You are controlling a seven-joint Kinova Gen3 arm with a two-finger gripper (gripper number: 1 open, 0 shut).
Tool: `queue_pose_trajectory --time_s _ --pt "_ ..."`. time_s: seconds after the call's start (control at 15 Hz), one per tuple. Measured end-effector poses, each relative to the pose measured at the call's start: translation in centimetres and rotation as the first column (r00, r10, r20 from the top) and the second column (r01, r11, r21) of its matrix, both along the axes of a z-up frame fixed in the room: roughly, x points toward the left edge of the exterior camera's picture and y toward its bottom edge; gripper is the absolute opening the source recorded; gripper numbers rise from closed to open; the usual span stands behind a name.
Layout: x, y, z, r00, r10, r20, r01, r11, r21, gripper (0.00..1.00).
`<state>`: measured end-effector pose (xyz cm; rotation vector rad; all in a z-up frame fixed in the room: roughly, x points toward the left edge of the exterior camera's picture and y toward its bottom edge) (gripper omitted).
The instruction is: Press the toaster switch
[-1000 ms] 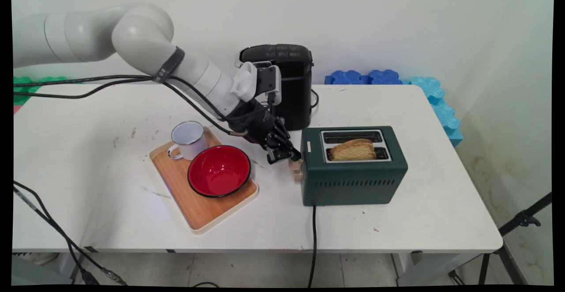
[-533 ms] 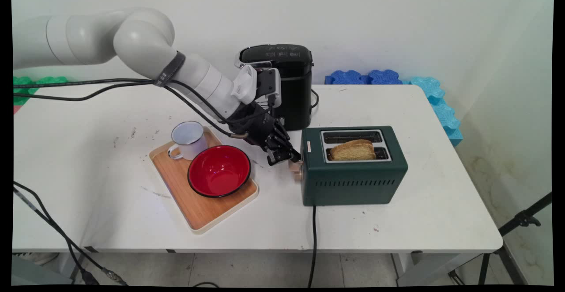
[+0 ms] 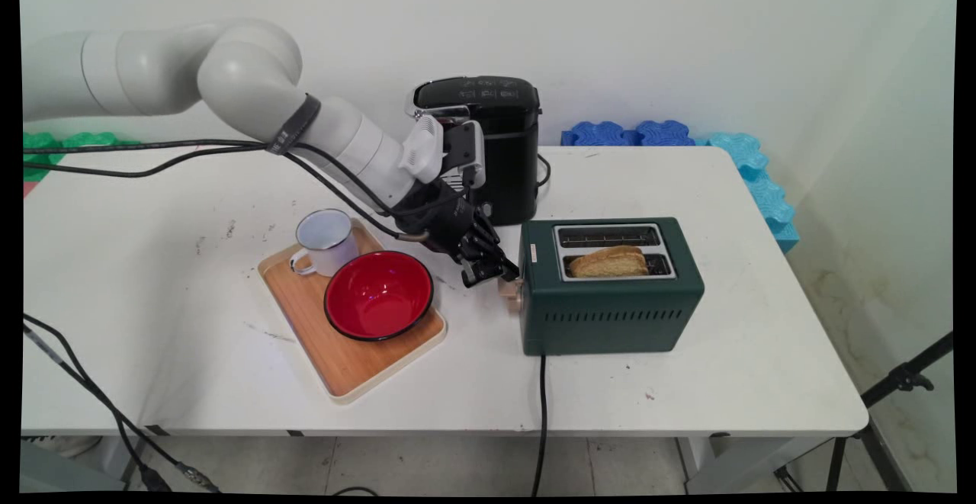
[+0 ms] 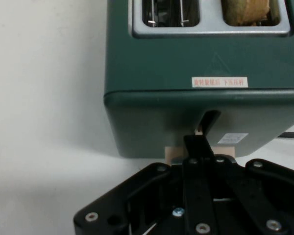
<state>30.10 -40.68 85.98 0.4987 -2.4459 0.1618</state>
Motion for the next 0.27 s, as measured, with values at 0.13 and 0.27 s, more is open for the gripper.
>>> queue_pose_trajectory --time_s 0.13,0.27 --pt "0.06 0.03 -0.11 1.000 0.001 0.001 -0.001 1.000 0.000 0.00" --pt "0.08 0.04 -0.22 1.000 0.002 0.001 -0.002 1.000 0.000 0.00"
